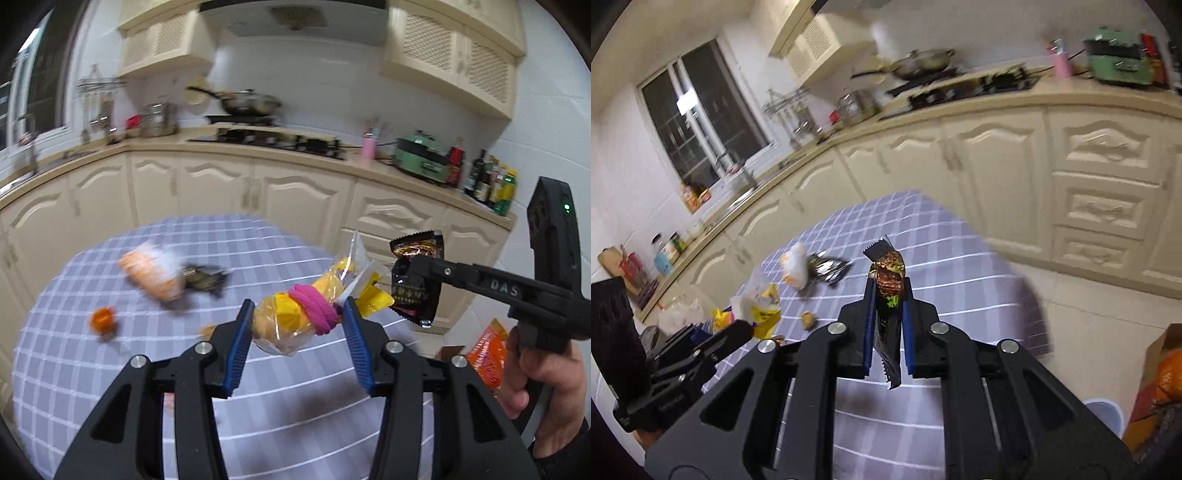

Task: Collect trash
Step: 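Carry both items to the blue bin and open both tools over it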

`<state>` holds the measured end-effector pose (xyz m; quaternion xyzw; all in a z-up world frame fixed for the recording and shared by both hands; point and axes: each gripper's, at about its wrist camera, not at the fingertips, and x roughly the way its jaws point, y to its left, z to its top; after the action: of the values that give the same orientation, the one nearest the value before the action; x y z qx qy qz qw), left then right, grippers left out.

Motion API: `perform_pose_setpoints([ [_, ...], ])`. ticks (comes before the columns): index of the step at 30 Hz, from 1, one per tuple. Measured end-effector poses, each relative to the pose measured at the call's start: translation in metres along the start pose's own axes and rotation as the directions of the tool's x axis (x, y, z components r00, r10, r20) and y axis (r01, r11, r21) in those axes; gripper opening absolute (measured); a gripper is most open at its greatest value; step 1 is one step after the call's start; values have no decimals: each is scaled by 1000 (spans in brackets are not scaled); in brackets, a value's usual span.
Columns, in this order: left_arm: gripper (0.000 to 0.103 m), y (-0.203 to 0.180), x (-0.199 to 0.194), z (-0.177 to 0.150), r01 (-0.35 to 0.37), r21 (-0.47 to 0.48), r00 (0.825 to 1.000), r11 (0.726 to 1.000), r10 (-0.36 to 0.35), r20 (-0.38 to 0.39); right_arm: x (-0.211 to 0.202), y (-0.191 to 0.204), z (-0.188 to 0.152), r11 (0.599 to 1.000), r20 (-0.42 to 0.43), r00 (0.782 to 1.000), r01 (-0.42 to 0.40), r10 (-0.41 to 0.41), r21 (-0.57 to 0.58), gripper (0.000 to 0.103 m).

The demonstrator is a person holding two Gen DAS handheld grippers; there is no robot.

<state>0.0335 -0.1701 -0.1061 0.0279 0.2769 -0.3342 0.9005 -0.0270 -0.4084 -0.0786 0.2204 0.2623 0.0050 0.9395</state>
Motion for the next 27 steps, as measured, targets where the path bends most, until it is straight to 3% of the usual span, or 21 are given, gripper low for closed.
perform_pose_setpoints([
  [4, 47, -51, 25, 3, 85, 44, 996, 995, -84, -19, -50, -48, -2, 993, 56, 992, 108, -111, 51, 13],
  [8, 47, -112, 58, -7, 185, 88, 981, 979, -178, -81, -95, -112, -18, 960, 66, 966, 237, -249, 152, 13],
  [12, 47, -165, 92, -26, 261, 116, 957, 958, -241, -163, -118, -171, -44, 907, 18, 933, 345, -360, 240, 13],
  [16, 47, -209, 129, -57, 320, 132, 922, 938, -276, -271, -123, -225, -82, 851, -74, 908, 414, -413, 324, 13],
  [19, 47, -235, 161, -87, 350, 137, 886, 927, -280, -369, -116, -261, -118, 803, -159, 889, 456, -429, 383, 13],
  [27, 47, -275, 241, -173, 393, 98, 756, 914, -261, -601, -82, -312, -169, 744, -284, 877, 480, -388, 465, 13],
])
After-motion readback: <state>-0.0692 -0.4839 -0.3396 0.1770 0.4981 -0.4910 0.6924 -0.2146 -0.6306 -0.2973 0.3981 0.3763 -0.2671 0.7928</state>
